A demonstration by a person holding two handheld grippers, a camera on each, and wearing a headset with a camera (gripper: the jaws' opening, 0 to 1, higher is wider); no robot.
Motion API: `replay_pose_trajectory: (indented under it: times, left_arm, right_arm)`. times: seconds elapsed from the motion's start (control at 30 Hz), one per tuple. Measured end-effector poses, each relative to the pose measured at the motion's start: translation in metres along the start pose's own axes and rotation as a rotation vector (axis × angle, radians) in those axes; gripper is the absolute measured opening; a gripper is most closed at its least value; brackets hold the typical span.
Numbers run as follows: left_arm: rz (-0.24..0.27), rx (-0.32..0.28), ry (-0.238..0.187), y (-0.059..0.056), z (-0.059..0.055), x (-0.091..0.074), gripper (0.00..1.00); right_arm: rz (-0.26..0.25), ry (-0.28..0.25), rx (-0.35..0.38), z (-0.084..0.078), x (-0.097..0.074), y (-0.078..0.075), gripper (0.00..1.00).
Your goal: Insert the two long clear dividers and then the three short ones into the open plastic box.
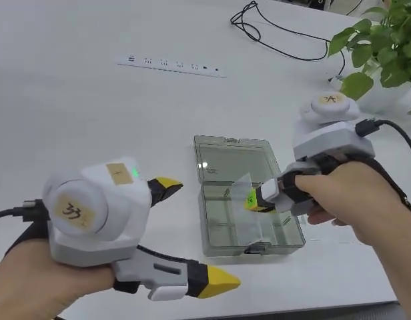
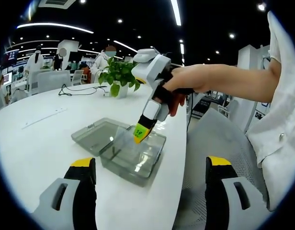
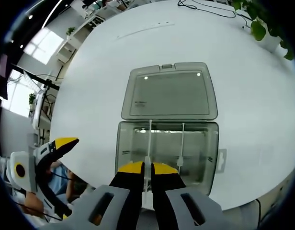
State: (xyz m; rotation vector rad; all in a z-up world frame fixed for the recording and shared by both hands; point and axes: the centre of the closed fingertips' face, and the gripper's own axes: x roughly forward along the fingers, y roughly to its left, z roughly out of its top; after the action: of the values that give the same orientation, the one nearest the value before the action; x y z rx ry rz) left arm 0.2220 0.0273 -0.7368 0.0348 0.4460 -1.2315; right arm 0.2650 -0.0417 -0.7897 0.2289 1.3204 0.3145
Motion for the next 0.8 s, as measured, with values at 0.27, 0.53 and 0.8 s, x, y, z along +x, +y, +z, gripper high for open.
replay_pose_trajectory:
  times: [0.27, 0.53, 0.8]
  left_arm:
    - [0.004, -0.002, 0.000, 0.0010, -0.0003, -0.0008, 0.97]
    - [0.004, -0.003, -0.001, 0.0000, -0.0006, -0.0009, 0.96]
    - [0.006, -0.006, -0.003, 0.0002, -0.0009, -0.0015, 0.96]
  right_arm:
    - [-0.007, 0.000, -0.013, 0.0036, 0.0044, -0.0037, 0.06]
    - [-0.012, -0.001, -0.024, 0.0042, 0.0063, -0.0031, 0.06]
    - [-0.037, 0.004, -0.072, 0.0023, 0.0057, -0.0009, 0.07]
